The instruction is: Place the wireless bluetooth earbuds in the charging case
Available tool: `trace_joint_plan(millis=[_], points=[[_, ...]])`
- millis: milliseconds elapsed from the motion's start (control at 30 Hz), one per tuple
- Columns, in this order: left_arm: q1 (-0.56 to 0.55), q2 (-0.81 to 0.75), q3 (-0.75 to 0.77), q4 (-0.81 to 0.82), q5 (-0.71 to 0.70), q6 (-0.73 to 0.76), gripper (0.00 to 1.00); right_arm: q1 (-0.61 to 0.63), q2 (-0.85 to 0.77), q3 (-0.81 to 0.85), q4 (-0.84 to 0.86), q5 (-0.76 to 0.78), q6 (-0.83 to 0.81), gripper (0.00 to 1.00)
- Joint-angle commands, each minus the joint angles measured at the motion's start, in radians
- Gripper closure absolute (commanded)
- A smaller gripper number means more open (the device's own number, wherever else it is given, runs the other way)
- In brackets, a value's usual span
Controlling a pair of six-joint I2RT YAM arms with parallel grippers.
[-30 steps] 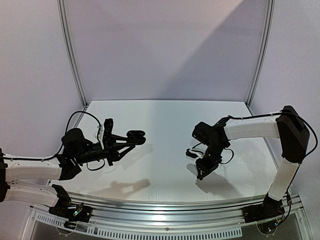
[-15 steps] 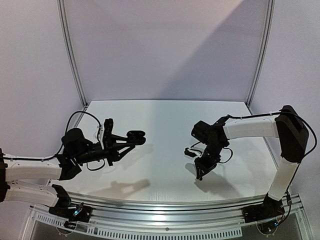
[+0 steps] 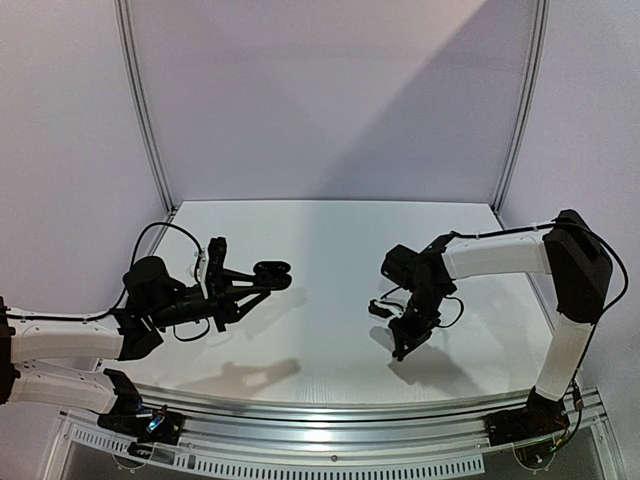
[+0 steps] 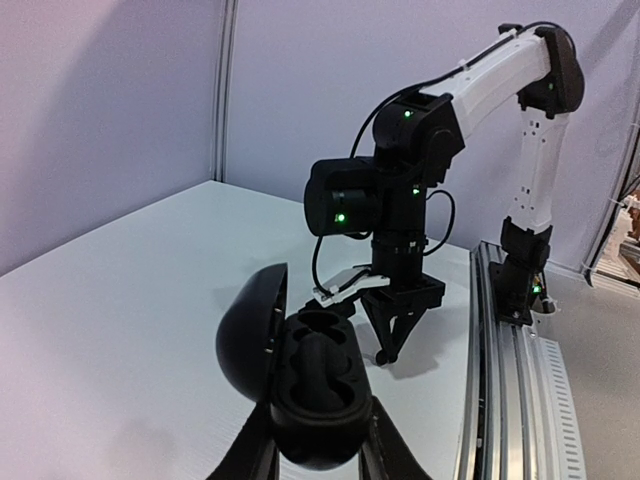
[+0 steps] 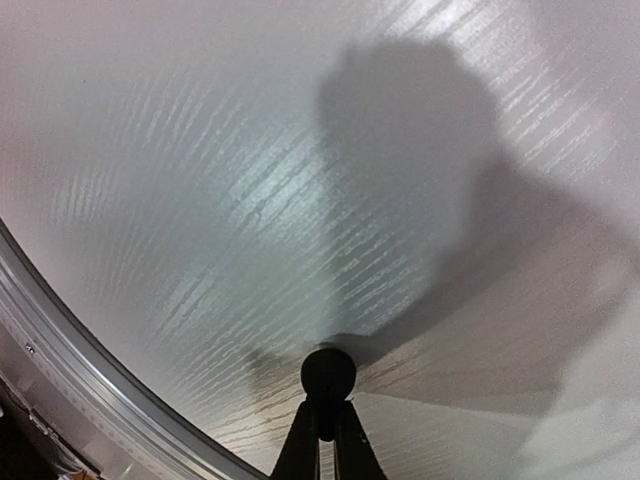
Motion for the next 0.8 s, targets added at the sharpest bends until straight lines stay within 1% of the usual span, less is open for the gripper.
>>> trace_joint_plan(millis=[0, 100, 200, 433, 500, 600, 767], points=[[-0.014, -0.007, 0.000, -0.009, 0.010, 0.015, 1.00, 0.007, -0.006, 0.038, -0.031, 0.018, -0.011, 1.00], [-0.014, -0.006, 0.000, -0.007, 0.022, 0.017, 1.00, 0.014, -0.031, 0.080, -0.068, 0.039, -0.018, 1.00], [-0.014, -0.007, 0.001, -0.005, 0.064, 0.029, 1.00, 0.049, -0.085, 0.163, -0.118, 0.056, -0.060, 1.00], [-0.014, -0.013, 0.005, -0.003, 0.196, 0.064, 1.00, 0.195, -0.221, 0.449, -0.169, 0.084, -0.188, 1.00], [-0.014, -0.018, 0.006, -0.005, 0.228, 0.087, 1.00, 0.237, -0.225, 0.549, -0.191, 0.097, -0.198, 1.00], [-0.014, -0.023, 0.006, -0.003, 0.279, 0.153, 1.00, 0.316, -0.208, 0.654, -0.205, 0.104, -0.236, 1.00], [-0.014, -0.018, 0.024, -0.008, 0.358, 0.233, 1.00, 0.395, -0.132, 0.807, -0.232, 0.133, -0.275, 1.00]])
